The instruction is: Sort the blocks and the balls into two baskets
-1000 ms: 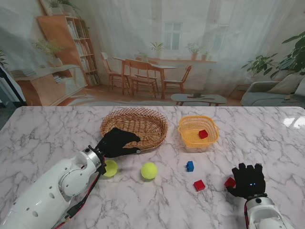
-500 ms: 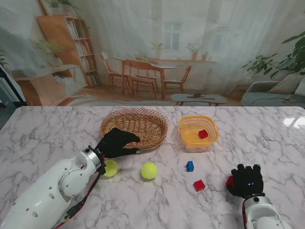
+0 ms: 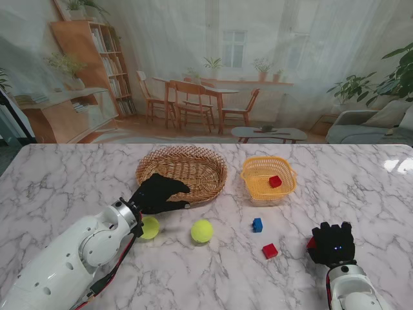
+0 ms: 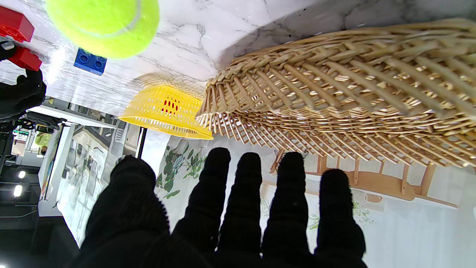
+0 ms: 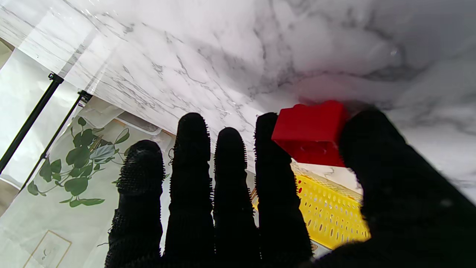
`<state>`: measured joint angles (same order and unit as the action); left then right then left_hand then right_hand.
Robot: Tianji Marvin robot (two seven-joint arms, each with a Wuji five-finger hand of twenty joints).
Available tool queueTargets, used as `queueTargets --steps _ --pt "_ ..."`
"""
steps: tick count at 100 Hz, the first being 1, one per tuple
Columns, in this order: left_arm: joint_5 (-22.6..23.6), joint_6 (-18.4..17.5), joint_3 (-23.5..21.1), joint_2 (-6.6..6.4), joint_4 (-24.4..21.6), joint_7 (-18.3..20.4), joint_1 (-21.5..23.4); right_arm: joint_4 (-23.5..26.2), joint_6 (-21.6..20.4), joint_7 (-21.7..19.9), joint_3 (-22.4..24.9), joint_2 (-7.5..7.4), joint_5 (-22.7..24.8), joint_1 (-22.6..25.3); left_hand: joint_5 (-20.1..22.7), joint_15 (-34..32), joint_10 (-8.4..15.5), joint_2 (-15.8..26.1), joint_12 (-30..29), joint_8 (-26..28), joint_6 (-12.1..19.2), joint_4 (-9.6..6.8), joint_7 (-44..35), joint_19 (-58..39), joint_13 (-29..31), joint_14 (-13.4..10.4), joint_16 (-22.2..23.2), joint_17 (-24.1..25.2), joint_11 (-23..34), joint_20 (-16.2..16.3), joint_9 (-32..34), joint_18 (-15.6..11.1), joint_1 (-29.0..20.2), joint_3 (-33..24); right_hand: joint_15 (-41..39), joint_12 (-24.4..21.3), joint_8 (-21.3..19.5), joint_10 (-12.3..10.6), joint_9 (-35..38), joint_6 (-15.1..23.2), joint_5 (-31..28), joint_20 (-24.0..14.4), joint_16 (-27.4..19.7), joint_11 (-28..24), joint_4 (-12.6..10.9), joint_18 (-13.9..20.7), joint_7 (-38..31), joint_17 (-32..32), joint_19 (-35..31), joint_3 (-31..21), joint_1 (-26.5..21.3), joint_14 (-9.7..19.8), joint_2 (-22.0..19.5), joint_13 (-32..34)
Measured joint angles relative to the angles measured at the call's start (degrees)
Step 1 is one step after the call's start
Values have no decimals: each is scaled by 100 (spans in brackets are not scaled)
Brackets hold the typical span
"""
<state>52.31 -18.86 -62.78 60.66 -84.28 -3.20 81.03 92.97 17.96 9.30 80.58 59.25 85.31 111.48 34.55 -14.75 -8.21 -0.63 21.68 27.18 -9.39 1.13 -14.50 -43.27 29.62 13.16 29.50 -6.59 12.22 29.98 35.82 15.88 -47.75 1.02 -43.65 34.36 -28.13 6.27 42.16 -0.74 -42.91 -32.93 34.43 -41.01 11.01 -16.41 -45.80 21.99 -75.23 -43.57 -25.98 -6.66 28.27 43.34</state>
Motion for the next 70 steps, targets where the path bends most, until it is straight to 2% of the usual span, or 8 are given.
queueTargets --steps 10,37,63,70 --pt "-2 1 0 0 0 4 0 48 -85 -19 71 9 14 39 0 0 0 0 0 0 0 0 -1 0 0 0 0 0 0 0 0 0 0 0 0 0 84 -1 10 -1 45 0 1 -1 19 0 -204 42 -2 69 -59 0 65 49" --pt "-4 -1 0 -1 -2 5 3 415 -438 90 403 35 99 273 0 0 0 0 0 0 0 0 -2 0 0 0 0 0 0 0 0 0 0 0 -1 1 100 -1 14 -1 45 0 1 -1 19 0 -215 49 -3 71 -59 0 66 51" --pt "-9 -1 0 -2 -8 25 5 558 -711 48 505 35 98 230 0 0 0 0 0 0 0 0 -2 0 0 0 0 0 0 0 0 0 0 0 -1 1 156 -1 76 -1 45 0 1 -1 19 0 -266 51 -3 71 -59 0 71 54" --pt "-9 -1 1 -2 -10 28 6 572 -819 11 508 33 79 164 0 0 0 0 0 0 0 0 -2 0 0 0 0 0 0 0 0 0 0 0 -1 1 164 -4 77 -1 49 0 1 -1 22 -1 -291 55 -3 82 -116 0 182 82"
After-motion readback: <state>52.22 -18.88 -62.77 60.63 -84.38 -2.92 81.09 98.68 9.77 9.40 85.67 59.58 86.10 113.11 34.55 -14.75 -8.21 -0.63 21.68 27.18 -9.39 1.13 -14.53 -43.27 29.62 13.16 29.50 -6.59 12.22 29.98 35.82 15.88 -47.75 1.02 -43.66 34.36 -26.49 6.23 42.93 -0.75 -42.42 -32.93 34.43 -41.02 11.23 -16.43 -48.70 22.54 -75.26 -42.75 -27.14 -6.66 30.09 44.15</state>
